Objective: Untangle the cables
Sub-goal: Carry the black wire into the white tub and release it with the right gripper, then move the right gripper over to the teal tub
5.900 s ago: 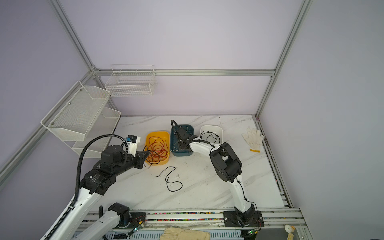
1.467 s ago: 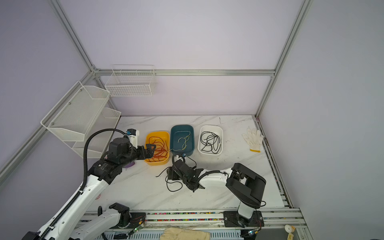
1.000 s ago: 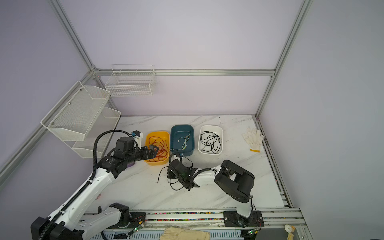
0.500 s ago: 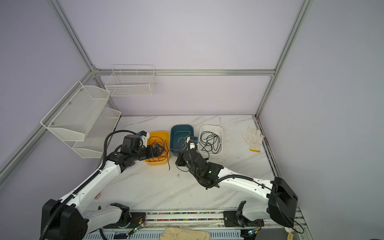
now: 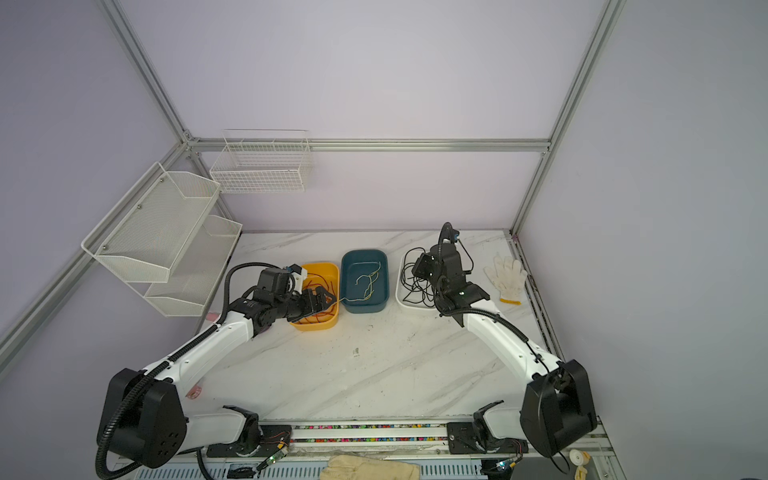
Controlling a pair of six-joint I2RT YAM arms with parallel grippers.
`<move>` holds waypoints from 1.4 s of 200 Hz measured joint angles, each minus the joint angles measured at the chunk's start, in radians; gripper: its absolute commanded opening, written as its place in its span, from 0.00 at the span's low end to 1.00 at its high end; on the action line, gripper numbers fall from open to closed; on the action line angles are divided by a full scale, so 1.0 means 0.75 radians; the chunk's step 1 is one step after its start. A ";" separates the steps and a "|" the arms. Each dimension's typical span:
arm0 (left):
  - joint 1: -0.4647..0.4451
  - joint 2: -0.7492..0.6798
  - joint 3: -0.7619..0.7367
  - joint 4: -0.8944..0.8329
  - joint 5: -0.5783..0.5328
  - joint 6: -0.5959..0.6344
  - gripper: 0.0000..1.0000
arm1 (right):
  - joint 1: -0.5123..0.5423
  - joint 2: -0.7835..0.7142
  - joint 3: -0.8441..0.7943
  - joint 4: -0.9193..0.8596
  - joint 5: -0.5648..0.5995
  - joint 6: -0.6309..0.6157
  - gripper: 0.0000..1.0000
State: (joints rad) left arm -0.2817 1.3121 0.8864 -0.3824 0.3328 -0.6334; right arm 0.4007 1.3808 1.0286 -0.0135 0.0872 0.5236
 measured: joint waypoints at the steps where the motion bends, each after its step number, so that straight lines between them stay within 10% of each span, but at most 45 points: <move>1: 0.000 0.000 0.000 -0.001 0.000 0.001 0.95 | -0.006 0.008 -0.002 0.001 -0.003 0.000 0.00; 256: 0.032 -0.295 0.021 -0.242 -0.345 0.311 0.98 | -0.095 0.680 0.251 0.171 -0.139 0.074 0.00; 280: 0.033 -0.296 0.021 -0.241 -0.344 0.311 0.98 | -0.094 0.720 0.246 0.144 -0.117 0.100 0.30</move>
State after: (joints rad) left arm -0.2573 1.0904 0.9020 -0.5632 0.0750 -0.4000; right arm 0.3302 1.9209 1.2129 0.0948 -0.0006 0.5987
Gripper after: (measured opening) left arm 0.984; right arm 0.165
